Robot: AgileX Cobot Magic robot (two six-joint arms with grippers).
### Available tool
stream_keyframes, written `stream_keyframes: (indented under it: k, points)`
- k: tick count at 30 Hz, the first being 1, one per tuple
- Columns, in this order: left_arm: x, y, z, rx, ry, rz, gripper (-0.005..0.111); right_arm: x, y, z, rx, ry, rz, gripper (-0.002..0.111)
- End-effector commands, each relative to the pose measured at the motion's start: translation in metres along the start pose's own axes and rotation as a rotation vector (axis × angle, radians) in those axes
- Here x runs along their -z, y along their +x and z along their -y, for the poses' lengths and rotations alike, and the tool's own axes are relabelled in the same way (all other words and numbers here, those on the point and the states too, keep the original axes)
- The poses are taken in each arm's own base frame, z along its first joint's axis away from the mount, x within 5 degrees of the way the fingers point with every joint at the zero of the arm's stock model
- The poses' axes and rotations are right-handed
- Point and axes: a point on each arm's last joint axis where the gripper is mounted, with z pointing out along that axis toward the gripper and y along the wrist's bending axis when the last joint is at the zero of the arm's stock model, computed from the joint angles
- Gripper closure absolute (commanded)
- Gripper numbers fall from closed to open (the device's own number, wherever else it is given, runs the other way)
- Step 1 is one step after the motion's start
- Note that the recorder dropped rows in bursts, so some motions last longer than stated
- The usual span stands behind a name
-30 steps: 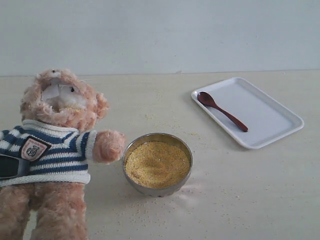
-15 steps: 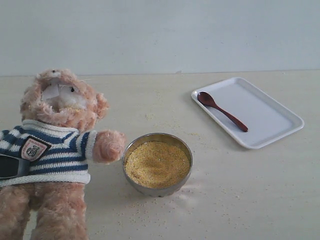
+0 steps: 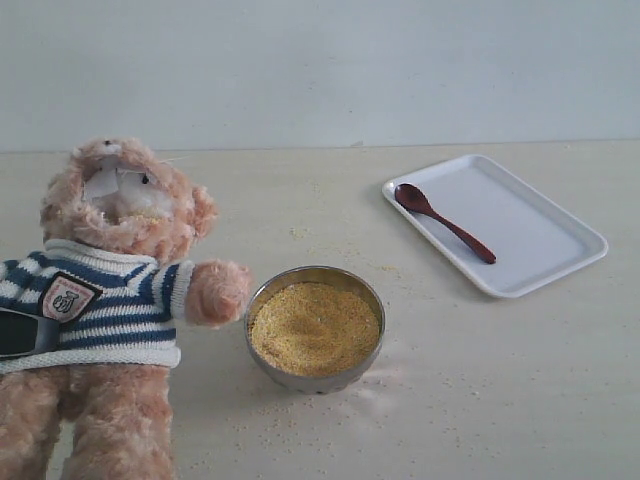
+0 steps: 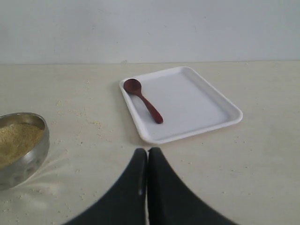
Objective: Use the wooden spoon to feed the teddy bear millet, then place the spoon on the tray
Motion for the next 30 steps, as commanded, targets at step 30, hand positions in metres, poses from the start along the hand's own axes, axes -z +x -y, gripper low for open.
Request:
stream_keyframes:
  k: [30]
  points:
    - [0.0009, -0.0006, 0.0032, 0.0, 0.02, 0.018, 0.102, 0.0032, -0.0039, 0.0012, 0.042, 0.012, 0.088, 0.108]
